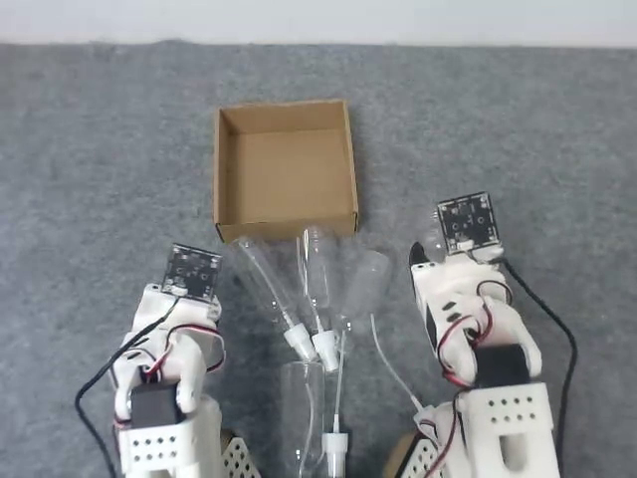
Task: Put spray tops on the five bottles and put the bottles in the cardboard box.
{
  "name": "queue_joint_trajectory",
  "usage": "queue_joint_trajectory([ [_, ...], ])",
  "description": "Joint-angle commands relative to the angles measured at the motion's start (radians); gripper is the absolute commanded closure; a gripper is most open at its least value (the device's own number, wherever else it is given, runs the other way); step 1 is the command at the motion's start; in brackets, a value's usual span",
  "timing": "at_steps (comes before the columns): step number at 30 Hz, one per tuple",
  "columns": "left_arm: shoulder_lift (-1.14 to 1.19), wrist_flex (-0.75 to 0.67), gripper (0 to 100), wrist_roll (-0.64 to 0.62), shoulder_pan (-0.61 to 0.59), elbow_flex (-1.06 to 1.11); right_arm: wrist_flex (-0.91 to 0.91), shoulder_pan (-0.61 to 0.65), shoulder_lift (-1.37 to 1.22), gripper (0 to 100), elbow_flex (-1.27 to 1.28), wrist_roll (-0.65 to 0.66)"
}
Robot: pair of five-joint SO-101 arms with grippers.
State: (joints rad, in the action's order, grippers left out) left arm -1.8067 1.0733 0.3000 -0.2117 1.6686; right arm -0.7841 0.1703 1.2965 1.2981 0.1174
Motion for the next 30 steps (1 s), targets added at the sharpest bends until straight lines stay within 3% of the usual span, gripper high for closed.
queue_joint_trajectory([
  [1, -0.017, 0.057, 96, 0.077, -0.003, -0.093, 0.024, -0.008, 0.088, 90.9, 0.012, -0.011],
  [8, -0.017, 0.063, 83, 0.075, -0.003, -0.119, 0.024, -0.008, 0.208, 90.9, 0.071, -0.006],
  [25, -0.009, 0.066, 83, 0.083, 0.006, -0.288, 0.024, -0.008, 0.245, 90.9, 0.087, -0.009],
  [30, 0.069, 0.126, 83, 0.086, 0.006, -0.409, 0.024, -0.01, 0.245, 90.9, 0.087, -0.009],
])
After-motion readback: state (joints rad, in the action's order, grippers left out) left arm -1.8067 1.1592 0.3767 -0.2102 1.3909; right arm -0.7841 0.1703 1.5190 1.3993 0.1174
